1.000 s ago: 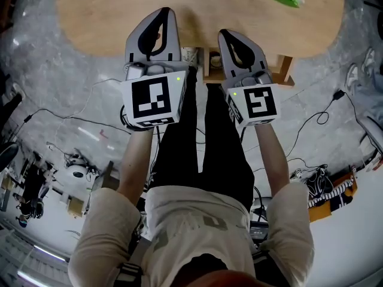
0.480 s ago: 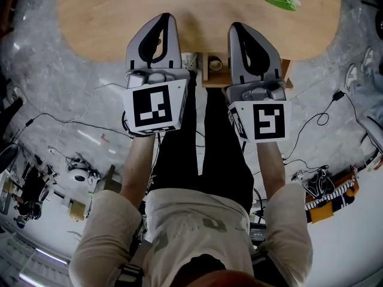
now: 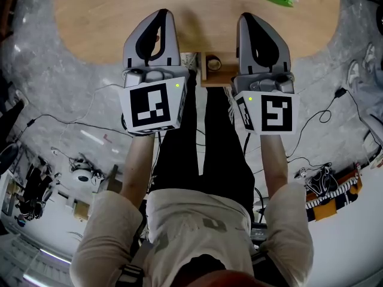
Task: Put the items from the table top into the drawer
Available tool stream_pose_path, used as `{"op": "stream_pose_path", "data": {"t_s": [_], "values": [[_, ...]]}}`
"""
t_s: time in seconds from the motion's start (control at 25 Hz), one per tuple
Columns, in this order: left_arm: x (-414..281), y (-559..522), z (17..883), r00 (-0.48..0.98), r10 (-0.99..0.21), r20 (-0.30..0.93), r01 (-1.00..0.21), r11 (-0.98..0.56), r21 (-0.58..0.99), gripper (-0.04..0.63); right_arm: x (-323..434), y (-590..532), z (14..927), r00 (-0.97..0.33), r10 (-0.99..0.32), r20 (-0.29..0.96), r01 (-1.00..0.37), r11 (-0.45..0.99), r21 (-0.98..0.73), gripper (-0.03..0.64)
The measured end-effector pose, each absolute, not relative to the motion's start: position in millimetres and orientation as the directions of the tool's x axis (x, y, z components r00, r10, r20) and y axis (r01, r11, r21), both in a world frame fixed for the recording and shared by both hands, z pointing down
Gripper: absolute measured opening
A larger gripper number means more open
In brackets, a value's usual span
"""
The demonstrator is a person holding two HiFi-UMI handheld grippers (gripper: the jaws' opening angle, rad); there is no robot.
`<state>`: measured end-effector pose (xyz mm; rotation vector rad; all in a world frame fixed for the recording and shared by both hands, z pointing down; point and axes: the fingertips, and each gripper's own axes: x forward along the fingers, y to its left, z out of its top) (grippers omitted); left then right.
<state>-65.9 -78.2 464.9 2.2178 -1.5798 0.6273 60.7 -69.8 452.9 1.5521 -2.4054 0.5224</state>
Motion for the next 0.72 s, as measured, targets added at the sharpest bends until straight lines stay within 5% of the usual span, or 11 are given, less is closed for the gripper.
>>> {"op": "stream_pose_path", "data": {"t_s": [0.2,0.24,0.32,0.4,0.72], "values": [[-63,-78,463,0.286,-0.794,0.537,-0.946,-0.322,0.027,0.006,107,-90,505,-0.270,-0.807,0.525,-0.944,0.114,-0.310,0.006],[-63,-77,463,0.285,-0.792,0.539,-0.946,-0.322,0.028,0.006,117,-94,520,-0.244,-0.796,0.554,-0.933,0.038,-0.357,0.037],[-62,-76,464,0.287,-0.788,0.544,-0.945,-0.325,0.028,0.006,141,-102,552,-0.178,-0.775,0.607,-0.888,-0.140,-0.439,0.199],[-61,-76,467,0.290,-0.784,0.549,-0.944,-0.330,0.026,0.006,164,-109,580,-0.087,-0.747,0.659,-0.823,-0.318,-0.470,0.237],[-66,-73,477,0.279,-0.775,0.567,-0.942,-0.336,0.004,0.006,198,-120,658,0.181,-0.568,0.803,-0.675,-0.666,-0.319,0.253]]}}
